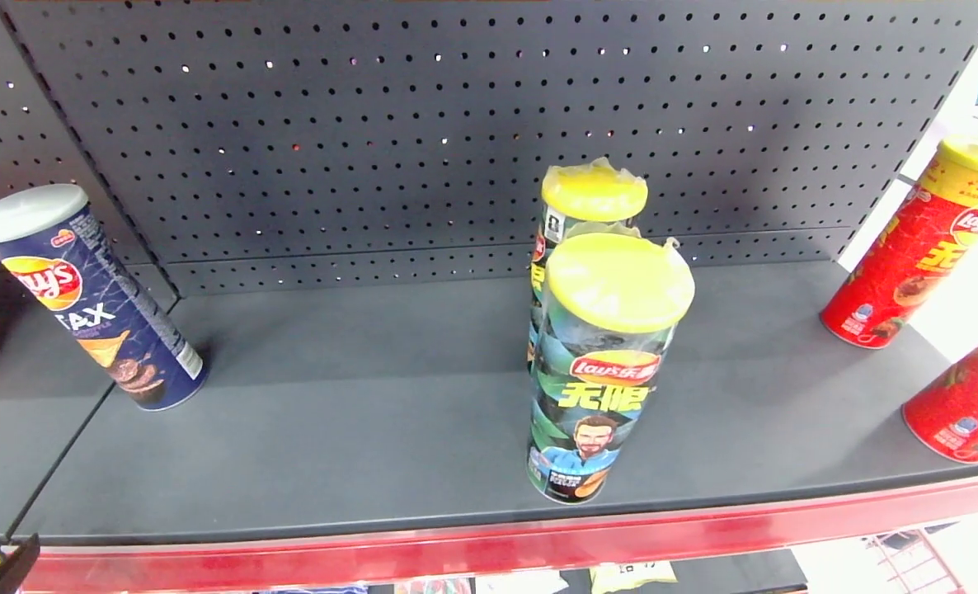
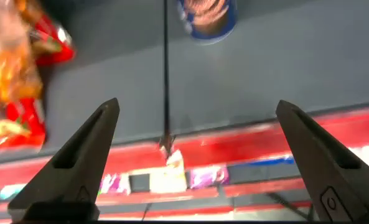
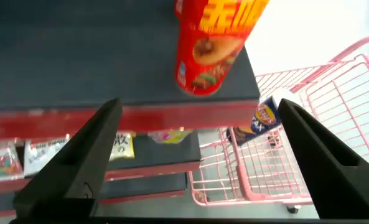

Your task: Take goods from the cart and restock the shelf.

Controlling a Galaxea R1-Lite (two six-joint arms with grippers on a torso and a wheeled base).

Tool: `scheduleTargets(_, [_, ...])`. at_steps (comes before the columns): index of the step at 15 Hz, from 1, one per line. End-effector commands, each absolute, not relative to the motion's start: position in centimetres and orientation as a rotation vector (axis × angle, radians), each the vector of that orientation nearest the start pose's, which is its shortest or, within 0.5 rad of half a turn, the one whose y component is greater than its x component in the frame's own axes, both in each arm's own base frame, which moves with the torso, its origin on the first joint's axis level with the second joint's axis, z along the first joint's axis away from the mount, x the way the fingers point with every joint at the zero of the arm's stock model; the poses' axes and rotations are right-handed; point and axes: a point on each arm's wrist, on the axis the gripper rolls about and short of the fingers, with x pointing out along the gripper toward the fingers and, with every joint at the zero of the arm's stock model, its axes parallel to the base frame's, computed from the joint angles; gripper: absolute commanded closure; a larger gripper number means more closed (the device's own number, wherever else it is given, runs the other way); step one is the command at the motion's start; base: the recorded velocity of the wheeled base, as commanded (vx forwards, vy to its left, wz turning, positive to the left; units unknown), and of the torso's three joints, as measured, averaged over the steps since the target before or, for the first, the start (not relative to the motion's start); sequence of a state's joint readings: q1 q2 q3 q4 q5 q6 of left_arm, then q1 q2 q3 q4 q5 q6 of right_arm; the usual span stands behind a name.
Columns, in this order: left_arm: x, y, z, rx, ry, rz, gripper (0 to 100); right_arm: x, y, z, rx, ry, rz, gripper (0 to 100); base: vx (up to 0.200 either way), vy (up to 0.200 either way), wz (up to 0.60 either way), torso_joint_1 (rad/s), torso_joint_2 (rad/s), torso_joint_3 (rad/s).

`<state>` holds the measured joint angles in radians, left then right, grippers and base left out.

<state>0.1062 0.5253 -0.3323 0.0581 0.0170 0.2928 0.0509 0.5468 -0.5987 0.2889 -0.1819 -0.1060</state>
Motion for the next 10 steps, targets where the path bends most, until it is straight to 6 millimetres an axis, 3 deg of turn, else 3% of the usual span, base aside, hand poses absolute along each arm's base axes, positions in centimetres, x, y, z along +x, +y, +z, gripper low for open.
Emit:
scheduleTargets(1, [2.35,0.29,16.38,0.285,0.262,0.086,0,0.59,-0.32,20.92,-0.135,0.225,-0.093,0,-0.200,0.000,0.00,0.017,0.00,0.002])
scheduleTargets(10, [2.62,0.09,17.02,0.228,0.235,-0.008,0,-0.22,-0.37,20.29,-0.168,0.203,-0.097,0,-0.200,0.000,0.00,-0.003,0.00,0.002])
